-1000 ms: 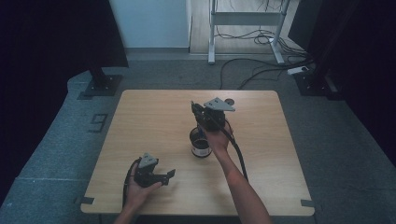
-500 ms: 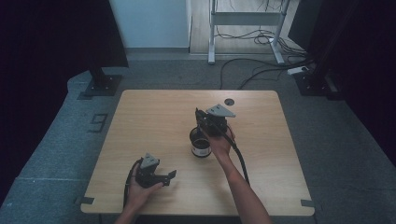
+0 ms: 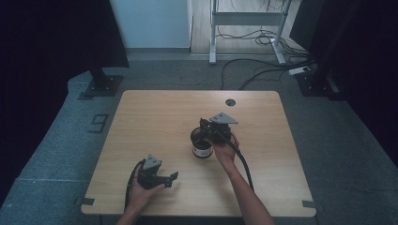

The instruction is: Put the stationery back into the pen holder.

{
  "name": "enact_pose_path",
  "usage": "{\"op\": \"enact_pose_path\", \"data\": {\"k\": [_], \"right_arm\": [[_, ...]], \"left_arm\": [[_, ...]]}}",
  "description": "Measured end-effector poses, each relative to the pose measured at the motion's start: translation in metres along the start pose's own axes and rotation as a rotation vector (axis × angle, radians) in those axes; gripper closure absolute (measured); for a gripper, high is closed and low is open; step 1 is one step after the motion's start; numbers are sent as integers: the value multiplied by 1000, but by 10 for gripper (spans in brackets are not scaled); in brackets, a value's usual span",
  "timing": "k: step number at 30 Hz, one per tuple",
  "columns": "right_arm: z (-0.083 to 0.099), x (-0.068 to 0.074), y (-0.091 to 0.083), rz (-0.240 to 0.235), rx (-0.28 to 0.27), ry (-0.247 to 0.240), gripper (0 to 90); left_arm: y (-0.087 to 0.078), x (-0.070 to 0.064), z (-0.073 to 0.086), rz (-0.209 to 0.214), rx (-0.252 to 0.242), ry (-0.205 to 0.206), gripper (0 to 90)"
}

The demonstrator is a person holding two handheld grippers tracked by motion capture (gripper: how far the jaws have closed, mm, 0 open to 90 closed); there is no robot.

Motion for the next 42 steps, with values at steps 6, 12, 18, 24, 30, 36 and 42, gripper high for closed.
{"op": "enact_pose_path", "data": {"k": [6, 12, 18, 24, 30, 36, 42], "right_arm": [[1, -2, 0, 6, 17, -13, 750], [2, -2, -1, 14, 21, -28, 717], [3, -3, -4, 42, 32, -67, 656], [8, -4, -12, 64, 50, -86, 479], [12, -7, -21, 54, 45, -61, 361], [18, -9, -34, 24, 25, -36, 326], [26, -15, -47, 19, 29, -22, 332]], "left_arm": [[0, 0, 0, 1, 2, 1, 112], [1, 0, 1, 2, 3, 1, 113], [1, 0, 1, 1, 3, 2, 113], [1, 0, 1, 1, 6, 4, 113], [1, 0, 1, -1, 7, 3, 113], [1, 1, 1, -6, 6, 1, 113], [1, 1, 2, -7, 8, 3, 113]]}}
Point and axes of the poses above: each handheld gripper's, and its own axes: y roughly forward along the jaws, z roughly out of its underside, x roughly to its left, the point moved 8 cm from there along y, roughly forward along the jaws, and after that the axes turned 3 degrees about -z, right-handed, at the moved point
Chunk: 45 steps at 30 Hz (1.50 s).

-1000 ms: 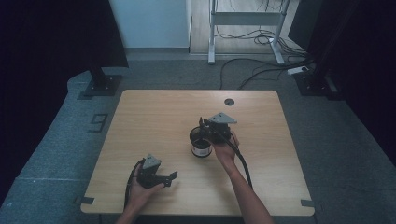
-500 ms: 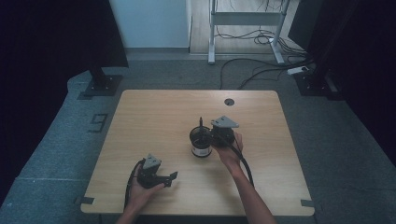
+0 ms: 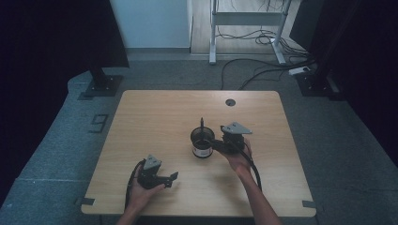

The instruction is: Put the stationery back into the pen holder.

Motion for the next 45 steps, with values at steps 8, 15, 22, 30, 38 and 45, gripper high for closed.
{"op": "enact_pose_path", "data": {"k": [8, 15, 22, 30, 38, 45], "right_arm": [[19, -19, -29, 33, 1, 32, 337], [47, -40, -59, 73, 14, 57, 344], [76, -54, -80, 104, 45, 79, 347], [117, -70, -97, 134, 112, 127, 350], [134, -78, -98, 158, 159, 139, 344], [139, -78, -95, 163, 186, 131, 331]], "left_arm": [[1, 0, 0, -1, 3, -1, 113], [2, 0, 1, -4, 9, 1, 113], [3, 2, 2, -15, 16, 0, 123], [3, 4, 3, -22, 18, 5, 125], [3, 5, 4, -28, 20, 4, 125], [2, 7, 3, -32, 17, 0, 125]]}}
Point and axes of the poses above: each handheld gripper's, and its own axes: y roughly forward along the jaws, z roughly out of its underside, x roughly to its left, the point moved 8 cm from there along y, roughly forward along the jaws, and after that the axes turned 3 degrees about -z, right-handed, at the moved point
